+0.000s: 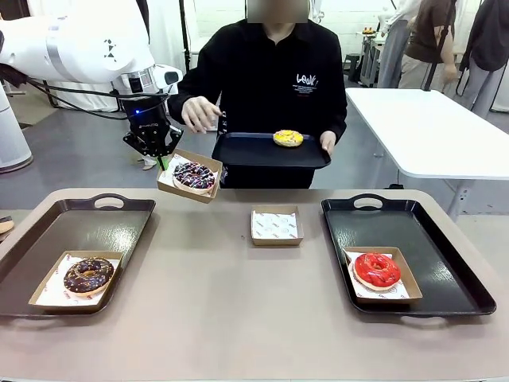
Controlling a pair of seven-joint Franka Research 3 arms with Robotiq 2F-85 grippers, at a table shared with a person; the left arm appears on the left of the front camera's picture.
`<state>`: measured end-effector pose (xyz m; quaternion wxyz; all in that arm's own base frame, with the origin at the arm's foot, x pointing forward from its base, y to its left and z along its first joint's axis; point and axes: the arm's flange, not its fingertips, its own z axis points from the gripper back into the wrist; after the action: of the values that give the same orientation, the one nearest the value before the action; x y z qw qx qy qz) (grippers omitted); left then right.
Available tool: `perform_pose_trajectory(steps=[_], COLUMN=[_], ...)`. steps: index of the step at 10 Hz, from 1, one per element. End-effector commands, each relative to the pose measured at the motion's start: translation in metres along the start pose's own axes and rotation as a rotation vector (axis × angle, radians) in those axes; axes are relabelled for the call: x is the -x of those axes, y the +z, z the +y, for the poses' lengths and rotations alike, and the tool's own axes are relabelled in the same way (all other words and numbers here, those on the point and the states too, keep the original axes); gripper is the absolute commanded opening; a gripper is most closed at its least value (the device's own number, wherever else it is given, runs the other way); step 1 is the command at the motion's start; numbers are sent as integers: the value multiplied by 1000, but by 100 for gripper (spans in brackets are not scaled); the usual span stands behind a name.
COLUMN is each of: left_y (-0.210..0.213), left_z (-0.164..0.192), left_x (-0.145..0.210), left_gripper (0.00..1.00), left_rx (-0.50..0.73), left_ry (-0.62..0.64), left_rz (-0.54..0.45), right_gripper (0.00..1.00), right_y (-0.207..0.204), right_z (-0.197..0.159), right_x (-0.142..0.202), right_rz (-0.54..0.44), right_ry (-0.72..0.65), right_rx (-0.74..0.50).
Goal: Individually package the donuts and arrange them on the tray.
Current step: Place the picked Paper togo box on the Handle tray while simultaneously picking up another Paper togo box from the table with the other hand.
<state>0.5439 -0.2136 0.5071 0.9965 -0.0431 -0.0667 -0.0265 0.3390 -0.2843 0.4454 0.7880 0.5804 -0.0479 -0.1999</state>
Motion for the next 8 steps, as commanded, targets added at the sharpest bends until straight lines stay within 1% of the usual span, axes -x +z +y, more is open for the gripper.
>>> perform_pose_trajectory(steps=[1, 8], left_y=[0, 0], left_z=[3, 3], left_x=[2, 2], left_gripper=[0, 0], left_rx=[-2, -2], left_ry=[-2, -2], left_rz=[0, 0], right_gripper=[100, 100], right_y=[1, 1], right_z=[2, 2], right_x=[0, 0], right_rz=[2, 2], right_ry=[4, 4], right_rx=[-9, -9])
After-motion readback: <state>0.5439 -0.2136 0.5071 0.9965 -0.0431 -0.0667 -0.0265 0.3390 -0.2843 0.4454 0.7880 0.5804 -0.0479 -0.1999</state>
